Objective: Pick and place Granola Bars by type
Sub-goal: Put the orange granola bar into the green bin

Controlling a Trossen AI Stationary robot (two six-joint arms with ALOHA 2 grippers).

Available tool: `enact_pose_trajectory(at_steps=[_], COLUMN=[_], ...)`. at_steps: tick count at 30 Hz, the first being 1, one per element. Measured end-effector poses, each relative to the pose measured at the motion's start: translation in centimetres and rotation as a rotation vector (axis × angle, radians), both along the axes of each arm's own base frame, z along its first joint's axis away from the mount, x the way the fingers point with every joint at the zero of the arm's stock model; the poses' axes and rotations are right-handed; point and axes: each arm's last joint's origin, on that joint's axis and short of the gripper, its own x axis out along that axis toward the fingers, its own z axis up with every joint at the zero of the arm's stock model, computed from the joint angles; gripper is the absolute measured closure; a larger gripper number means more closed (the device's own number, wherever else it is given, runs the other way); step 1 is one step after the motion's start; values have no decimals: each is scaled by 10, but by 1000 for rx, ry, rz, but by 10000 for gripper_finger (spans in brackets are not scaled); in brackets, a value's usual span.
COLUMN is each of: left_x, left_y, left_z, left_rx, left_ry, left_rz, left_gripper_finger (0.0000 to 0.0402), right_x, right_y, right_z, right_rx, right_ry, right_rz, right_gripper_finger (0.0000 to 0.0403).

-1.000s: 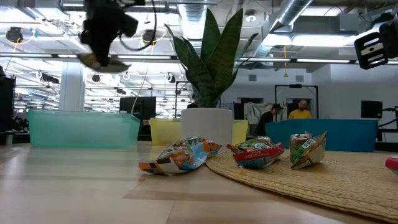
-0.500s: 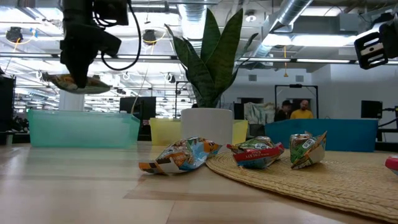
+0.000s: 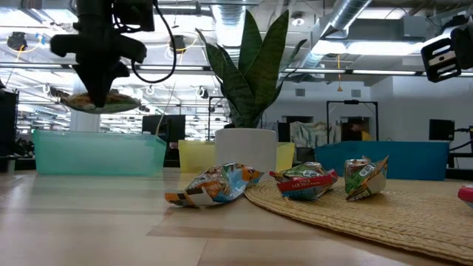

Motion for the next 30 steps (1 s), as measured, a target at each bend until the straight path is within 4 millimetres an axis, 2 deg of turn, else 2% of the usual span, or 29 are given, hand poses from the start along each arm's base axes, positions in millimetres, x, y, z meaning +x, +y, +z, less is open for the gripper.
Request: enact_pose_trajectory(at_steps=[5,16,30], left_x=[0,2,27], left_y=[1,2,30], left_z=[0,0,-39], left_rx=[56,84,32], left_ry=[35,26,188], left_rz=[-147,-157,-84], left_gripper_finger=[382,382,382], right_x=[0,0,0], right_y=[0,0,0], right_z=[0,0,0], right_rx=[0,0,0], right_ry=[0,0,0], right_rz=[0,0,0], right_gripper_finger=[234,234,234])
